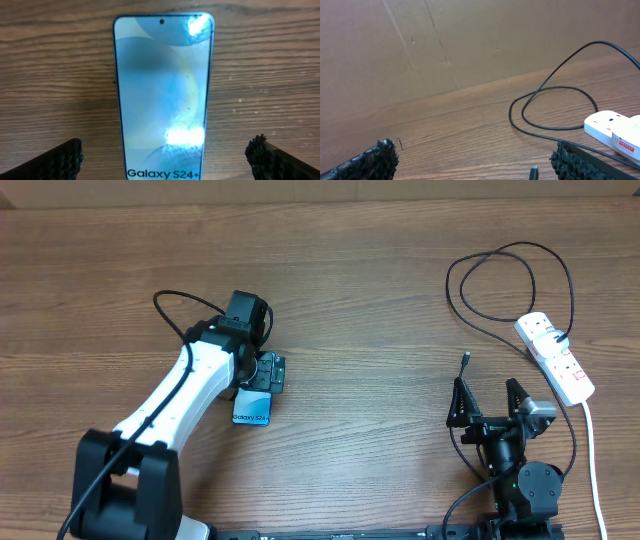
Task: Plug charger to phone and switch on socket
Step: 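Close the left gripper on the phone's long edges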
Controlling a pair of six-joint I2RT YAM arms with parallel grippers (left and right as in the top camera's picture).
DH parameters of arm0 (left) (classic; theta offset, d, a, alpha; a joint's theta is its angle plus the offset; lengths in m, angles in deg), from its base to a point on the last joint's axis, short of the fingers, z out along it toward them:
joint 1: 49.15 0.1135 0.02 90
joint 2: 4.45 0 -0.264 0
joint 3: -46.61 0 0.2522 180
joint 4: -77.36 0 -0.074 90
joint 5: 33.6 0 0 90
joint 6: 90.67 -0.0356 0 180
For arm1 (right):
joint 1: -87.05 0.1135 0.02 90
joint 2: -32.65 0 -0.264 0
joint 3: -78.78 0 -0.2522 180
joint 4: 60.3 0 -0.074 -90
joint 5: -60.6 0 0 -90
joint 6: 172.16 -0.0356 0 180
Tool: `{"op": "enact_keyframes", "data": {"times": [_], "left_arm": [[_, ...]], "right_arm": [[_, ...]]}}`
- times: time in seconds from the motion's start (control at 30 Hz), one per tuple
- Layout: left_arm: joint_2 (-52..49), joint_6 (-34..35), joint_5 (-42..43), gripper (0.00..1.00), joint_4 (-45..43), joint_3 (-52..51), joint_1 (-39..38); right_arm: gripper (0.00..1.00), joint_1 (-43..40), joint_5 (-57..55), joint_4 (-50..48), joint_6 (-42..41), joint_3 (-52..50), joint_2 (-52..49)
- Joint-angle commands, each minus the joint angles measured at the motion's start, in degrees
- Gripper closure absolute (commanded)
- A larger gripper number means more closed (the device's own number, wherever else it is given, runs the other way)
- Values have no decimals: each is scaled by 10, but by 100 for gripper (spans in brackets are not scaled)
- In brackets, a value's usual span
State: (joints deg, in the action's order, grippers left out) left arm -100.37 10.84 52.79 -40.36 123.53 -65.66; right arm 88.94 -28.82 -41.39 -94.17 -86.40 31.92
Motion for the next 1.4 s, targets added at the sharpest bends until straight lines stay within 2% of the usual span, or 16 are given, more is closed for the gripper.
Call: {"op": "enact_keyframes", "data": {"times": [0.0, 0.5, 1.1, 1.2, 1.27, 1.37], "left_arm": [[-31, -13, 6, 0, -7, 13, -3], [-132, -12, 9, 0, -14, 12, -3], [-137, -10, 22, 1, -13, 12, -3], [-137, -10, 22, 3, -12, 12, -3], [-137, -10, 22, 12, -12, 12, -3], [-137, -10, 22, 15, -12, 12, -3]], "right_arm": [[0, -2, -5, -3, 1, -6, 6], [0, -2, -5, -3, 1, -6, 6], [0, -2, -5, -3, 1, -6, 6], [0, -2, -5, -3, 1, -6, 6], [0, -2, -5, -3, 1, -6, 6], [0, -2, -5, -3, 1, -6, 6]]}}
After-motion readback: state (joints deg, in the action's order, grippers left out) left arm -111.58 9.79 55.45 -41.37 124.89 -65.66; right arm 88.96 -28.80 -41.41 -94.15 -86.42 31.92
